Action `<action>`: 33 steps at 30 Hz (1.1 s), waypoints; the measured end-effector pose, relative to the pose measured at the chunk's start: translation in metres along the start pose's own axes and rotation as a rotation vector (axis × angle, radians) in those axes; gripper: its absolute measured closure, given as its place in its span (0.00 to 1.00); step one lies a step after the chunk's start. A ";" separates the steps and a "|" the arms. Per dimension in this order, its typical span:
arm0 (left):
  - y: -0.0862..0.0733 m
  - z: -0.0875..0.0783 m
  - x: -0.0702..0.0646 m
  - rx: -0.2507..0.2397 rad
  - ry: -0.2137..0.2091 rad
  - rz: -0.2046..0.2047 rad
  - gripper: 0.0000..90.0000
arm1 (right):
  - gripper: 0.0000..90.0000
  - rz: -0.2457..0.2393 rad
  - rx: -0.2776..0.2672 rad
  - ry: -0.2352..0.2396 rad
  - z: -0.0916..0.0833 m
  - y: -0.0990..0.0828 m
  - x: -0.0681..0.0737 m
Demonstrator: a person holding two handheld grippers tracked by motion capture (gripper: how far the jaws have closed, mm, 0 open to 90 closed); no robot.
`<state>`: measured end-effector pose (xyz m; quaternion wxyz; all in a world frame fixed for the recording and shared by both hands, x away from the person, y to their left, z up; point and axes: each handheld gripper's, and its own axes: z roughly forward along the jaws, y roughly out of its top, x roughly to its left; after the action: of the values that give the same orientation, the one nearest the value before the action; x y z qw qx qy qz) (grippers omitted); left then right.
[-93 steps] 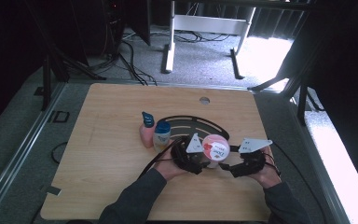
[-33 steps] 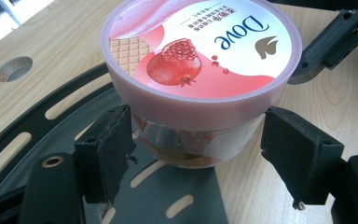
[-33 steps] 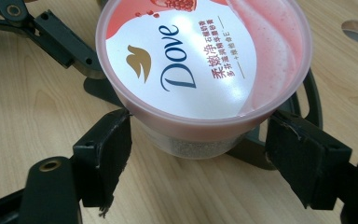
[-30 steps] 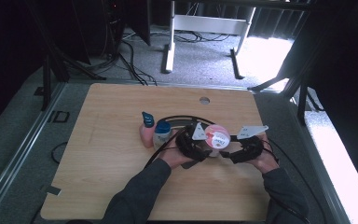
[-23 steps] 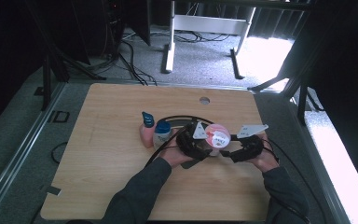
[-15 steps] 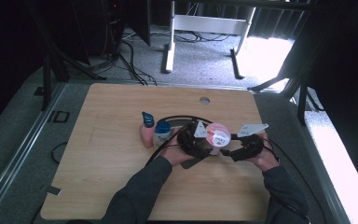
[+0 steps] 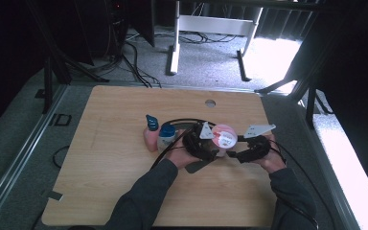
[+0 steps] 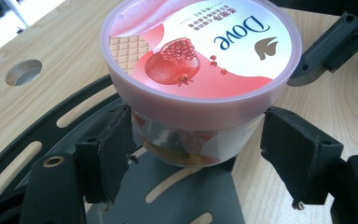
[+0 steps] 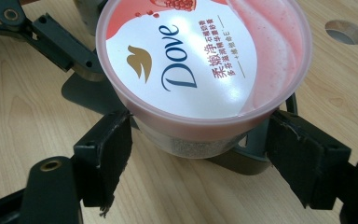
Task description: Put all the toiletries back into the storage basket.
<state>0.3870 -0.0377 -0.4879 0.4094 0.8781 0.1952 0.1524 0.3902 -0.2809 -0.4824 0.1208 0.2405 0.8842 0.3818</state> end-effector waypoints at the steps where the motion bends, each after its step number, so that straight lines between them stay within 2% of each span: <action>1: 0.000 0.000 0.000 0.000 0.000 0.000 0.29 | 0.26 0.000 -0.001 0.000 0.001 0.000 -0.001; 5: 0.000 0.002 0.003 -0.005 0.007 -0.009 0.29 | 0.26 0.007 -0.002 0.001 0.003 0.002 -0.004; 10: -0.001 0.005 0.004 0.002 0.017 -0.010 0.29 | 0.26 -0.004 0.024 -0.010 0.005 0.004 -0.006; 17: 0.000 0.007 0.004 -0.003 0.033 -0.014 0.29 | 0.26 0.002 0.015 -0.008 0.006 0.004 -0.009; 33: 0.003 0.014 0.005 -0.020 0.069 -0.053 0.29 | 0.26 0.015 0.014 -0.026 0.009 0.006 -0.017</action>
<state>0.3980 -0.0467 -0.4941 0.4149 0.8628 0.2308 0.1736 0.4100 -0.2805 -0.4832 0.1278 0.2529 0.8834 0.3733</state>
